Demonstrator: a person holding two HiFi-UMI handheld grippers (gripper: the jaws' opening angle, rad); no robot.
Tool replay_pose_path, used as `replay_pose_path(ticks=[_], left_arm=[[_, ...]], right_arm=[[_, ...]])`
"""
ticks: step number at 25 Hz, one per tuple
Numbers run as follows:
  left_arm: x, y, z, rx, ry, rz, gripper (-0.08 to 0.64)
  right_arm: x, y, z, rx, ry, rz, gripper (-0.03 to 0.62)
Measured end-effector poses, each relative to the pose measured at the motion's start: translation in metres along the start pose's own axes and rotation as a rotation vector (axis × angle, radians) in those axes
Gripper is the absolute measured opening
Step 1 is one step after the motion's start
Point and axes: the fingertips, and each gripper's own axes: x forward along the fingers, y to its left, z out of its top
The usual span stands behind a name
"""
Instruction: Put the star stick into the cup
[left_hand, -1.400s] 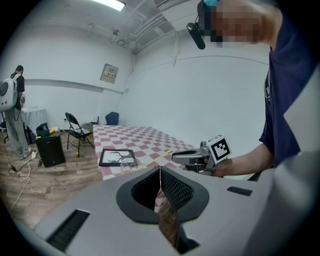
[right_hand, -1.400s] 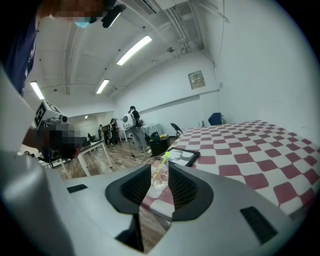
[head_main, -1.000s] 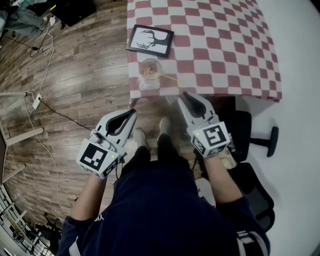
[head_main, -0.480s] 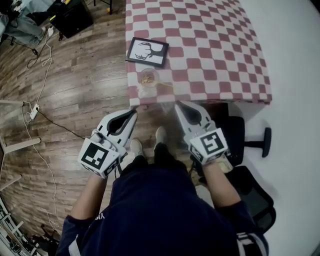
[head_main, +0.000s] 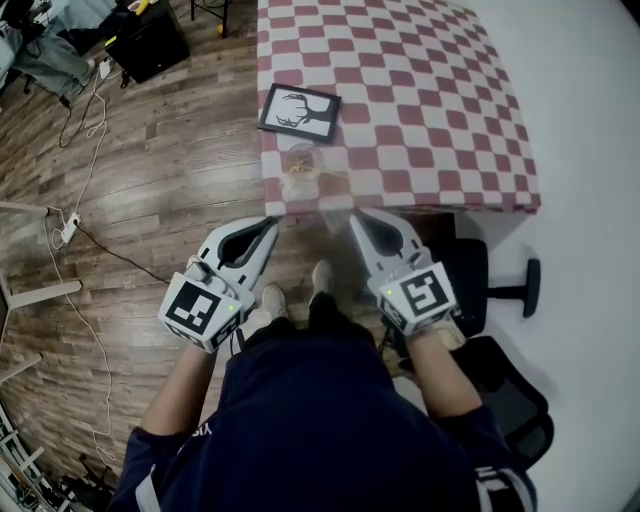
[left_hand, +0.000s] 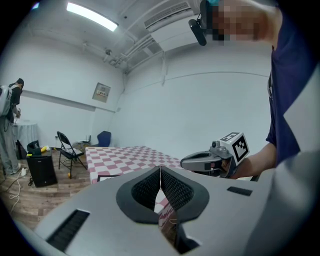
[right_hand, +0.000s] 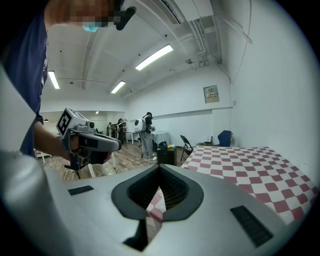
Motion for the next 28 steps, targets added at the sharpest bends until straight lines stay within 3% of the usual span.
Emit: replay_pose_path(ticks=[12,28], left_arm=[[0.0,0.001,0.0,0.01,-0.006,-0.03,0.034],[0.0029,0.0036,0.0015,0.002,-0.004,0.004,0.034]], right_arm=[[0.0052,0.0062,0.001,0.01,0.006,0.005,0.017],[0.0057,0.0032,-0.0034,0.002,0.015,0.007,0.015]])
